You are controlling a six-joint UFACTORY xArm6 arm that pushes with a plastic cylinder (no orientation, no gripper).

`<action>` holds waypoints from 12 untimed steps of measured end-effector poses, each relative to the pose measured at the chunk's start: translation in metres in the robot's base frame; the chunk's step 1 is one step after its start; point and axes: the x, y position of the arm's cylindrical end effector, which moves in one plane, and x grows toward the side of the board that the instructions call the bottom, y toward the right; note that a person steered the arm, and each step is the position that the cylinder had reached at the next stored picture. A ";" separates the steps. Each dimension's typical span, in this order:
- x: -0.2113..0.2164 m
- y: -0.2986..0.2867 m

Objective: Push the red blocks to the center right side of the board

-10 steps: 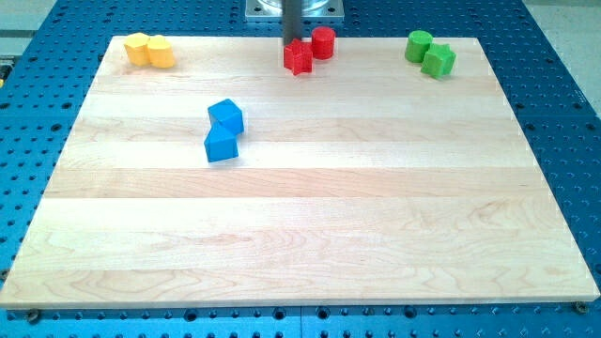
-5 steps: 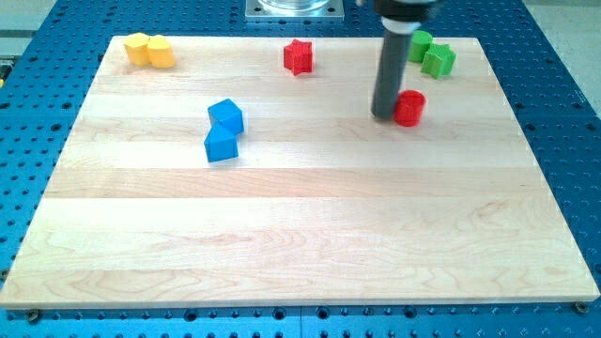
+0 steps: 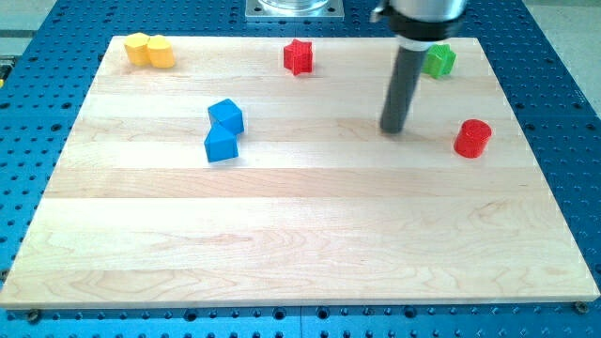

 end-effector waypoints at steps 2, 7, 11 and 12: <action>-0.148 -0.006; -0.137 -0.129; 0.052 -0.017; 0.031 -0.044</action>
